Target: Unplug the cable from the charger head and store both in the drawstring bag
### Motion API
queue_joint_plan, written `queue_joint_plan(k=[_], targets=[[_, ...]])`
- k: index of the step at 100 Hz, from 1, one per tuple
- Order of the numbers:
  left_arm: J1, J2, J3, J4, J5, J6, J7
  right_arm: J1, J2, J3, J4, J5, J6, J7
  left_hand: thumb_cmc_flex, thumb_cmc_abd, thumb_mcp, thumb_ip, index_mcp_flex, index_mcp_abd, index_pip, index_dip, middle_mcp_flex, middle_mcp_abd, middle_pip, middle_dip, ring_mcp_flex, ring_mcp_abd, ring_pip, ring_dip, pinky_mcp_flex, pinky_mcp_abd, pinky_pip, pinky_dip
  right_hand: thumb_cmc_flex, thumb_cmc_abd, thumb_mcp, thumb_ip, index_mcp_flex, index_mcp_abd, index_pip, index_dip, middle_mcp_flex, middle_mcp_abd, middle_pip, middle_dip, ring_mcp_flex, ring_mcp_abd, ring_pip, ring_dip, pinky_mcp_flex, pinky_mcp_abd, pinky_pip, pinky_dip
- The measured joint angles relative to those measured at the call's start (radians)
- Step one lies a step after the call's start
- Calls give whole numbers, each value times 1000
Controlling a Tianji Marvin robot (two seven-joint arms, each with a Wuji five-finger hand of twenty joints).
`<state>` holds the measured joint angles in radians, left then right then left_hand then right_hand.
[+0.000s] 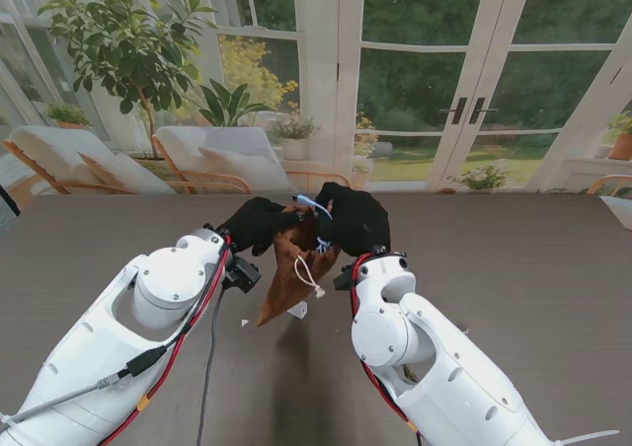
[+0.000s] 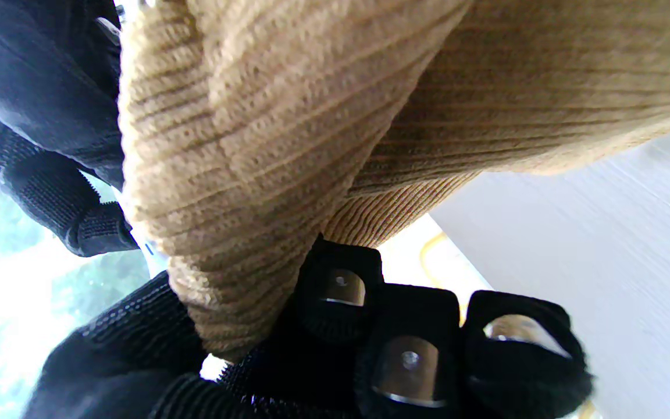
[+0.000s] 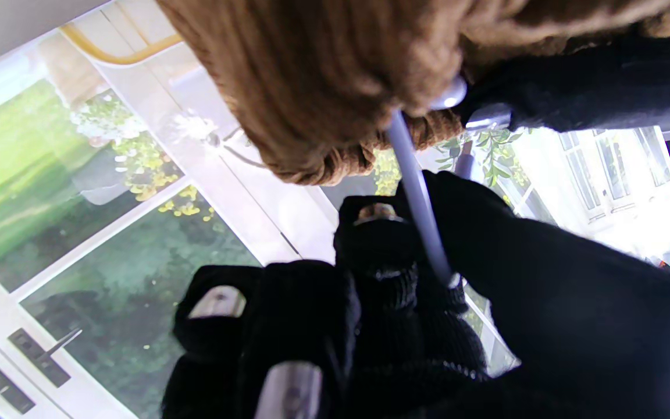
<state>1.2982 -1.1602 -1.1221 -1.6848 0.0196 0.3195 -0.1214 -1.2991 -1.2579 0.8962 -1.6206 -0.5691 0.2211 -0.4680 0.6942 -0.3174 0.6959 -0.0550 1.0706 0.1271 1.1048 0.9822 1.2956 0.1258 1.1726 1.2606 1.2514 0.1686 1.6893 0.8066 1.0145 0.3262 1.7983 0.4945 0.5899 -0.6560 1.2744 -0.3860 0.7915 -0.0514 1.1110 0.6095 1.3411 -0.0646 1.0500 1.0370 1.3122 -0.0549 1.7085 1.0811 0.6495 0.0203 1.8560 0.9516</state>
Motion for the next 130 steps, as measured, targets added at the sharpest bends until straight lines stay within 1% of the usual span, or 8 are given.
queue_joint_plan(k=[23, 57, 65, 77, 118, 130], targets=[[8, 1, -5, -5, 8, 6, -2, -1, 6, 9, 9, 4, -26, 12, 4, 0, -4, 0, 0, 0, 0, 0, 0, 0, 0, 0, 0, 0, 0, 0, 0, 0, 0, 0, 0, 0, 0, 0, 0, -3, 0, 0, 0, 0, 0, 0, 0, 1, 0, -1, 0, 1, 0, 0], [13, 10, -10, -11, 19, 1, -32, 1, 25, 20, 10, 5, -79, 70, 6, 0, -11, 0, 0, 0, 0, 0, 0, 0, 0, 0, 0, 0, 0, 0, 0, 2, 0, 0, 0, 0, 0, 0, 0, -4, 0, 0, 0, 3, 0, 0, 0, 5, 0, -1, 0, 12, 0, 0], [13, 14, -12, -11, 19, -10, -48, 4, 30, 22, 10, 1, -104, 88, 6, 0, -11, 0, 0, 0, 0, 0, 0, 0, 0, 0, 0, 0, 0, 0, 0, 2, 0, 0, 0, 0, 0, 0, 0, -4, 0, 0, 0, 4, 0, 0, 0, 5, 0, -1, 0, 12, 0, 0], [13, 18, -19, -9, 19, -33, -63, 10, 34, 25, 15, 2, -119, 98, 6, 0, -11, 0, 0, 0, 0, 0, 0, 0, 0, 0, 0, 0, 0, 0, 0, 2, 0, 0, 0, 0, 0, 0, 0, -4, 0, 0, 0, 4, 0, 0, 0, 5, 0, -1, 0, 13, 0, 0], [34, 30, -42, -10, 19, -93, -91, 24, 48, 37, 30, 18, -204, 156, 6, 0, -11, 0, 0, 0, 0, 0, 0, 0, 0, 2, 0, 0, 0, 0, 0, 2, 1, 0, 0, 0, 0, -1, 0, -4, 0, 0, 0, 7, 0, 0, 0, 9, 0, -1, 0, 16, 0, 0], [37, 34, -47, -11, 19, -103, -106, 25, 54, 41, 33, 18, -225, 172, 6, 0, -11, 0, -1, 0, 0, 0, 0, 0, 0, 5, 0, 0, 0, 0, 0, 2, 1, 0, 0, 0, 0, -1, 0, -4, 0, 0, 0, 9, 0, 0, 0, 11, 0, -1, 0, 23, 0, 0]])
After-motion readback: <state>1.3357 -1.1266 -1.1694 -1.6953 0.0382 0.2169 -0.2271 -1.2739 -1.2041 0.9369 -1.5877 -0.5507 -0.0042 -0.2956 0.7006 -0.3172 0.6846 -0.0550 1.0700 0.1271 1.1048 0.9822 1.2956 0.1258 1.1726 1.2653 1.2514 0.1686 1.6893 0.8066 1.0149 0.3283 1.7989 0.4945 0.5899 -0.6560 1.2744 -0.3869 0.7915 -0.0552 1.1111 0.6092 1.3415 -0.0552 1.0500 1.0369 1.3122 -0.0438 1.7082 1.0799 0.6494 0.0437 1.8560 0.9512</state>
